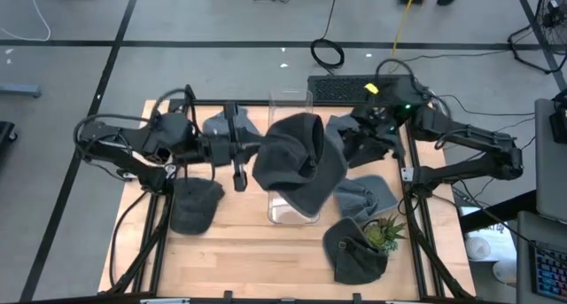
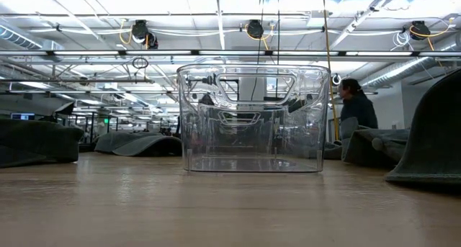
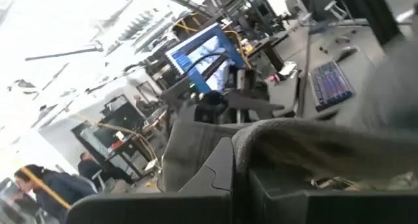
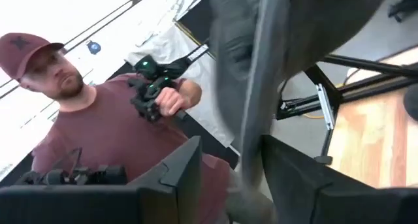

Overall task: Pick & Place hat
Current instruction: Put the top right black cap into the top transparent bin

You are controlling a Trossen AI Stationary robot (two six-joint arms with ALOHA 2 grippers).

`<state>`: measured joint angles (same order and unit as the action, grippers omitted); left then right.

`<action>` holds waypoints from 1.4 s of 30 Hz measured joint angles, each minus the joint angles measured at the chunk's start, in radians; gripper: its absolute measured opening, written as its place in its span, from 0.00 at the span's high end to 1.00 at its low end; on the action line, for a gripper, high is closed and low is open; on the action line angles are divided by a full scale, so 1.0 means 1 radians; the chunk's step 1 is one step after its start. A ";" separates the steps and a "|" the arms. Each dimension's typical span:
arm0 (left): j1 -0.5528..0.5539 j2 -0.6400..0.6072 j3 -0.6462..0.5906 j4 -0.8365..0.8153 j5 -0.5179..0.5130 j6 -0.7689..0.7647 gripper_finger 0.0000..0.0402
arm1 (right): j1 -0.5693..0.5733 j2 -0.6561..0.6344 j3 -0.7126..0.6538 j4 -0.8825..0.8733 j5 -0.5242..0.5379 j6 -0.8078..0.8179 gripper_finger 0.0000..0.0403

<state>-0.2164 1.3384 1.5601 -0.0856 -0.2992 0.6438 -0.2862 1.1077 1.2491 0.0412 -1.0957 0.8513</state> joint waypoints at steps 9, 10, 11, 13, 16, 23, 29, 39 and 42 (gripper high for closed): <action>0.102 0.029 0.069 0.034 -0.115 -0.127 1.00 | -0.052 -0.120 0.000 -0.012 0.117 -0.191 0.66; 0.114 0.030 0.073 0.036 -0.133 -0.146 1.00 | -0.051 -0.131 0.000 -0.013 0.154 -0.227 0.66; 0.122 0.030 0.077 0.031 -0.155 -0.167 1.00 | -0.051 -0.142 0.000 -0.016 0.198 -0.264 0.67; 0.140 0.033 0.086 0.028 -0.205 -0.202 1.00 | -0.051 -0.164 0.000 -0.015 0.290 -0.328 0.68; 0.170 0.041 0.089 0.032 -0.274 -0.241 1.00 | -0.050 -0.186 0.000 -0.015 0.435 -0.403 0.68; 0.256 0.078 0.089 -0.002 -0.413 -0.373 1.00 | -0.037 -0.197 0.000 -0.036 0.731 -0.586 0.68; 0.324 0.146 0.088 0.001 -0.480 -0.442 1.00 | -0.032 -0.181 0.000 -0.047 0.783 -0.659 0.68; 0.415 0.284 0.088 -0.008 -0.514 -0.579 1.00 | -0.032 -0.173 0.000 -0.046 0.780 -0.709 0.68; 0.440 0.323 0.088 -0.042 -0.514 -0.620 1.00 | -0.033 -0.173 0.000 -0.046 0.780 -0.730 0.68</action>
<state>0.2235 1.6619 1.6482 -0.1275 -0.8128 0.0238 -0.3187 0.9344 1.2488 -0.0045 -0.3153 0.1212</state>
